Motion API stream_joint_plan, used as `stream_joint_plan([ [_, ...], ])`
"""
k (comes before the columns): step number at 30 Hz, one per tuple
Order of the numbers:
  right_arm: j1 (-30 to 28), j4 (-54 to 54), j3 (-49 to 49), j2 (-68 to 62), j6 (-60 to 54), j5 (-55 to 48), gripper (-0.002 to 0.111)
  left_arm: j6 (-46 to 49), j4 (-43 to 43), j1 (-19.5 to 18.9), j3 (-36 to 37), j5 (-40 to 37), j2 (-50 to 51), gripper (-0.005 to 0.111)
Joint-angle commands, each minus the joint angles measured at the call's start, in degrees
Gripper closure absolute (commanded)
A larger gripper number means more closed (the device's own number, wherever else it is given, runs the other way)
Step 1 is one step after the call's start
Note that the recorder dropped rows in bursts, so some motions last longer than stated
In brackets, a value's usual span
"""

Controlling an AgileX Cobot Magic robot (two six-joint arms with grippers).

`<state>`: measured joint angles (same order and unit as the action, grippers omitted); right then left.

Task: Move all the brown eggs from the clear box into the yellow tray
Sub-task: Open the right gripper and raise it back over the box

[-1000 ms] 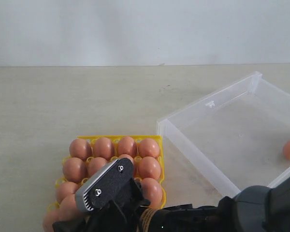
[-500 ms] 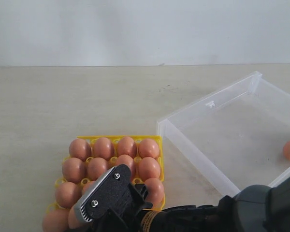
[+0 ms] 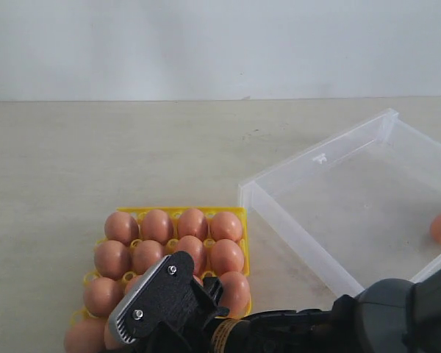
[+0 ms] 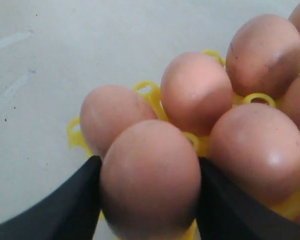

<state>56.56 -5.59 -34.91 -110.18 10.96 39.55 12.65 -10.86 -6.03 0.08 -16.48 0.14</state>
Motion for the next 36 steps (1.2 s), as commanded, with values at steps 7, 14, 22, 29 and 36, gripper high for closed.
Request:
stream_joint_plan([
  [7, 0.1, -0.7, 0.3, 1.2, 0.0, -4.7, 0.058, 0.4, -0.3, -0.1, -0.1, 0.1, -0.1, 0.103],
  [14, 0.1, -0.7, 0.3, 5.7, 0.1, -4.7, 0.058, 0.4, -0.3, -0.1, -0.1, 0.1, -0.1, 0.103],
  [22, 0.1, -0.5, 0.3, 8.0, -1.3, -5.1, 0.058, 0.4, -0.3, -0.1, -0.1, 0.1, -0.1, 0.103],
  [29, 0.0, 37.4, 0.2, 16.2, -33.6, 0.1, 0.058, 0.4, -0.3, -0.1, -0.1, 0.1, -0.1, 0.103],
  [36, -13.6, 90.3, -7.5, 23.4, -83.7, 19.7, 0.058, 0.4, -0.3, -0.1, -0.1, 0.1, -0.1, 0.103],
])
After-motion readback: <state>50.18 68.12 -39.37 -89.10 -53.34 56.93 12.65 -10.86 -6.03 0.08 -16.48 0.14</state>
